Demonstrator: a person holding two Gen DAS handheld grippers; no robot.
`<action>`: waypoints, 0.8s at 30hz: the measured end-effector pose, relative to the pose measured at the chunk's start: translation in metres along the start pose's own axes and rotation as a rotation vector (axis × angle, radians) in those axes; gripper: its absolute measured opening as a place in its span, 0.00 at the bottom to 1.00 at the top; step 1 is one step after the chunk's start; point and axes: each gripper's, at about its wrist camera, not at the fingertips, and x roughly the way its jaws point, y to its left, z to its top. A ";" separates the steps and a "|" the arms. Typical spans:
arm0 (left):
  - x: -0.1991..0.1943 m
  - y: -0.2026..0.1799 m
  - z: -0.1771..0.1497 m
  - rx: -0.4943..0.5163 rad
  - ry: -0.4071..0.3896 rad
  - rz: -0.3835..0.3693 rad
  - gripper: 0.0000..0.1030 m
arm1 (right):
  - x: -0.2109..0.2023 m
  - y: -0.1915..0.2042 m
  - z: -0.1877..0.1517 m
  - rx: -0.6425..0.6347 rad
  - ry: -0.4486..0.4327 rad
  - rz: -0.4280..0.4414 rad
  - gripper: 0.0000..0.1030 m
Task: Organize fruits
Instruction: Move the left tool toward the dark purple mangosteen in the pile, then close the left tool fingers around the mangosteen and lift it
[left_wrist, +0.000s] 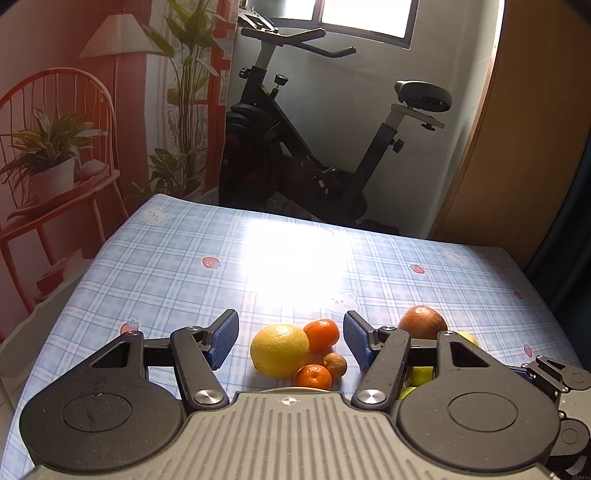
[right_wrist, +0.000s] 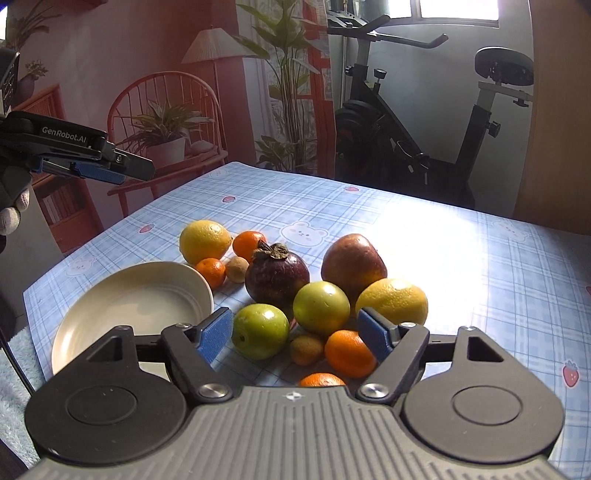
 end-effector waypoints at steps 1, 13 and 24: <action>0.003 0.001 0.004 -0.003 0.008 -0.012 0.63 | 0.006 0.001 0.006 -0.017 0.003 0.012 0.72; 0.091 -0.030 0.009 -0.023 0.229 -0.320 0.53 | 0.072 -0.001 0.036 -0.091 0.152 0.068 0.61; 0.132 -0.025 0.001 -0.109 0.353 -0.400 0.53 | 0.101 0.004 0.046 -0.186 0.257 0.085 0.61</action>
